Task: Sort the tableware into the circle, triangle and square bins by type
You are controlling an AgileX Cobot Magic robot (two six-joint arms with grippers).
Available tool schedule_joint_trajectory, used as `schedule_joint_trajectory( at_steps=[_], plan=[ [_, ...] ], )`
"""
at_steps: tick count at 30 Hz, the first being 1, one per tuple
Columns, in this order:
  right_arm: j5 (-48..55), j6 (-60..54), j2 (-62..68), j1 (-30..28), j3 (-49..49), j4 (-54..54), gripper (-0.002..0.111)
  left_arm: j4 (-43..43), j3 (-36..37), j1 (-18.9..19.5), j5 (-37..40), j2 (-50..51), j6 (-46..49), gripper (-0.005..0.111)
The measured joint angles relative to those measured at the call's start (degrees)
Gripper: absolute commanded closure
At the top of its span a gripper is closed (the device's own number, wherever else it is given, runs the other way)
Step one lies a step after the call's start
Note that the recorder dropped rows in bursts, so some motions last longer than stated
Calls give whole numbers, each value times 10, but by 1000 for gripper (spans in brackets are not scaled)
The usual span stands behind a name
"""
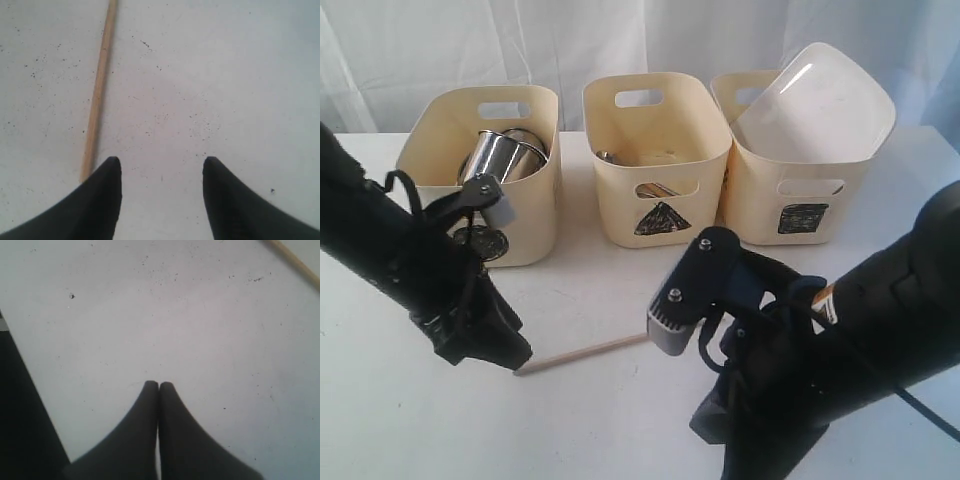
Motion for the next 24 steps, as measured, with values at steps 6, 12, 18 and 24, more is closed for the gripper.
schedule_joint_trajectory(
  at_steps=[6,12,18,24],
  plan=[
    [1,1,-6,0,12,1,108,36,-51,-39,-19,61,-3,55],
    [1,2,-7,0,13,1,108,152,-127,-70,-27,137,-79,55],
    [1,2,-7,0,13,2,108,247,-171,-120,-13,193,-135,55],
    [1,2,-7,0,13,2,108,291,-188,-139,-1,205,-174,61]
  ],
)
